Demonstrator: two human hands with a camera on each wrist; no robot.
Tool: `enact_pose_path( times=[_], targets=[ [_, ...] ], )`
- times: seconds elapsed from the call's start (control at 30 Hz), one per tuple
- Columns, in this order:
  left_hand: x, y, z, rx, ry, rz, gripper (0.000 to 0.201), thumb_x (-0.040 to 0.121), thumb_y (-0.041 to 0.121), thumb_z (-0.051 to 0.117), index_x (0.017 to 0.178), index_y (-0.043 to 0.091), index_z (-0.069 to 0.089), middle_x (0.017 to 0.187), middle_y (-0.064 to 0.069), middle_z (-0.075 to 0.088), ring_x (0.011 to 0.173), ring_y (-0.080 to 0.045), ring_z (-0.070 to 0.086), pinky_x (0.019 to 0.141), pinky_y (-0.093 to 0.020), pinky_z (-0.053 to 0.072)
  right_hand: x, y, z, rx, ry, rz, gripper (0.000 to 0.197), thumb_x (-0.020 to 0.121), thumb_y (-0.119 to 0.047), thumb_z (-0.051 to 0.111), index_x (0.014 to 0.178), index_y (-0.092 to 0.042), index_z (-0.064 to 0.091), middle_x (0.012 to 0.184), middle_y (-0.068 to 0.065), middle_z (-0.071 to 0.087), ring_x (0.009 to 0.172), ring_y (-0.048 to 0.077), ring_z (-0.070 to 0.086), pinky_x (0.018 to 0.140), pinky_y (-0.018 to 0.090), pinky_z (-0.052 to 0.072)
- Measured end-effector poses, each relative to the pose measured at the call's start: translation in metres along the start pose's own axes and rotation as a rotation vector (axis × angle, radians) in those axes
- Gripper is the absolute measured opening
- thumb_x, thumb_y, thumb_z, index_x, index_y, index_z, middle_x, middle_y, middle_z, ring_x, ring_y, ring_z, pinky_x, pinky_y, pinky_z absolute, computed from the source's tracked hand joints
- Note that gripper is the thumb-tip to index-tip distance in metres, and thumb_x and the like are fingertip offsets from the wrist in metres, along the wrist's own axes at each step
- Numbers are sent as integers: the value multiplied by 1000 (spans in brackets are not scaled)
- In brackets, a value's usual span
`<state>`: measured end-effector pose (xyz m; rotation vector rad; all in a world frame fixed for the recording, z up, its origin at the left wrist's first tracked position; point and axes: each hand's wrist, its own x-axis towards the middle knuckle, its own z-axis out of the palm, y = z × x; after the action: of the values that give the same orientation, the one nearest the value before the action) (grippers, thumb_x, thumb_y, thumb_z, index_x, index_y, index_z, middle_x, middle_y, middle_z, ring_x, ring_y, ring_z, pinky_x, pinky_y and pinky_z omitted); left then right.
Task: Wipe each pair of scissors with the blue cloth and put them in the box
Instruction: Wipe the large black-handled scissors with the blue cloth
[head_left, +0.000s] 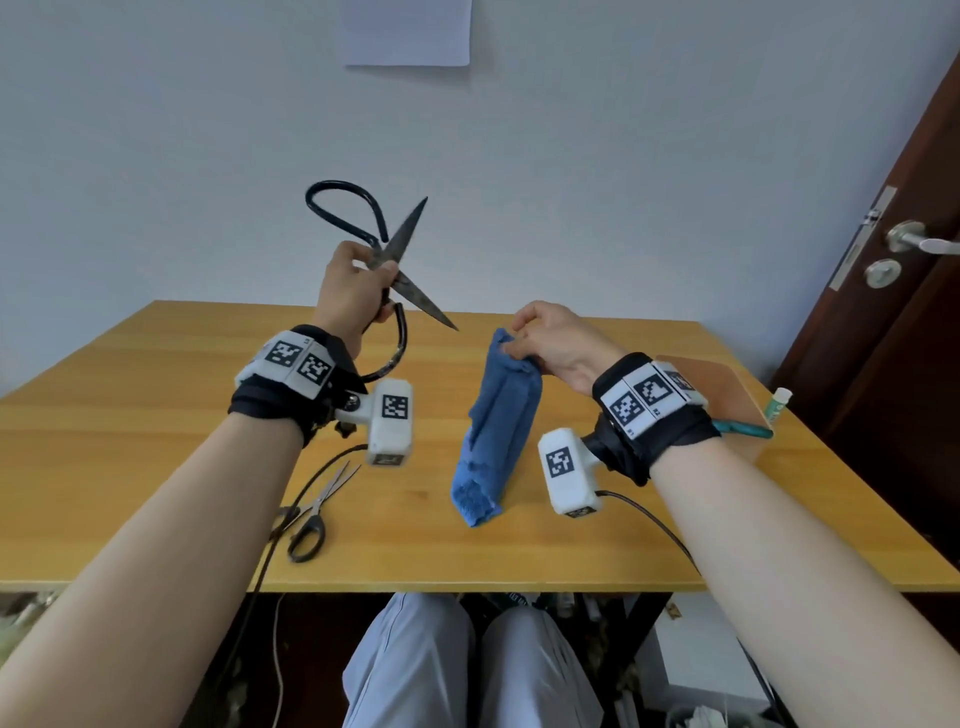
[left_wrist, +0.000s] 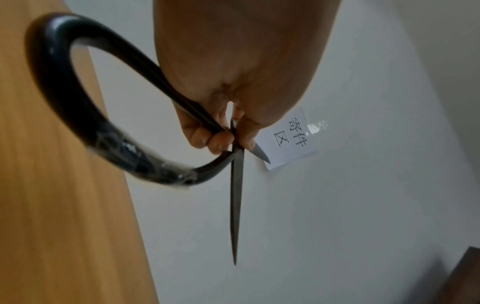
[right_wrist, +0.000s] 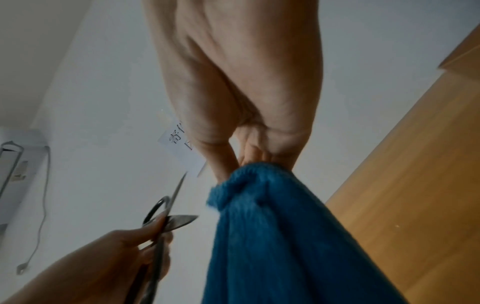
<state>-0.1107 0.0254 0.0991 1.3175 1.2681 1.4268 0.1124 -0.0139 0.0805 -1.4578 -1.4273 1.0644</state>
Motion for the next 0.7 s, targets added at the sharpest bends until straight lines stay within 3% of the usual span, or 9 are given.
enact_pose_path(
  times=[0.1,0.23,0.3,0.4,0.53,0.7],
  targets=[
    [1,1,-9,-15,-90,-15,10,102,11,54,110,11,47,80,-8,55,49,-15,43,47,-23,42,10,5,-9,393,177,-4,20,90,4,64,90,-12,52,81,9,58,57,12,58,51,24,50],
    [-14,-2,1,34,-210,11,11,101,10,56,109,10,48,64,-1,52,51,-17,42,46,-24,39,17,-6,4,729,72,-13,14,92,2,64,94,-7,53,84,10,61,69,17,63,66,28,57],
    [-22,-3,11,38,-257,28,11,102,8,55,108,9,46,55,5,55,51,-18,41,47,-25,38,19,-14,18,745,2,5,13,92,2,64,99,-3,54,86,12,63,72,19,65,65,28,58],
    [-32,-1,23,86,-318,46,9,103,7,52,109,9,45,65,-1,50,52,-17,39,50,-27,36,22,-19,31,710,-55,67,24,91,1,65,113,5,57,90,17,66,74,21,67,62,28,59],
    [-34,-2,31,151,-371,55,7,104,8,50,108,9,45,75,-11,45,55,-17,36,51,-28,33,22,-16,30,706,-7,77,6,89,3,67,93,5,64,87,17,67,72,22,67,66,29,60],
    [-37,-2,37,198,-411,54,8,104,11,52,108,9,45,88,-16,46,56,-19,36,50,-29,33,23,-12,24,792,118,64,4,88,5,66,91,4,64,84,16,66,70,20,65,59,26,58]
  ],
)
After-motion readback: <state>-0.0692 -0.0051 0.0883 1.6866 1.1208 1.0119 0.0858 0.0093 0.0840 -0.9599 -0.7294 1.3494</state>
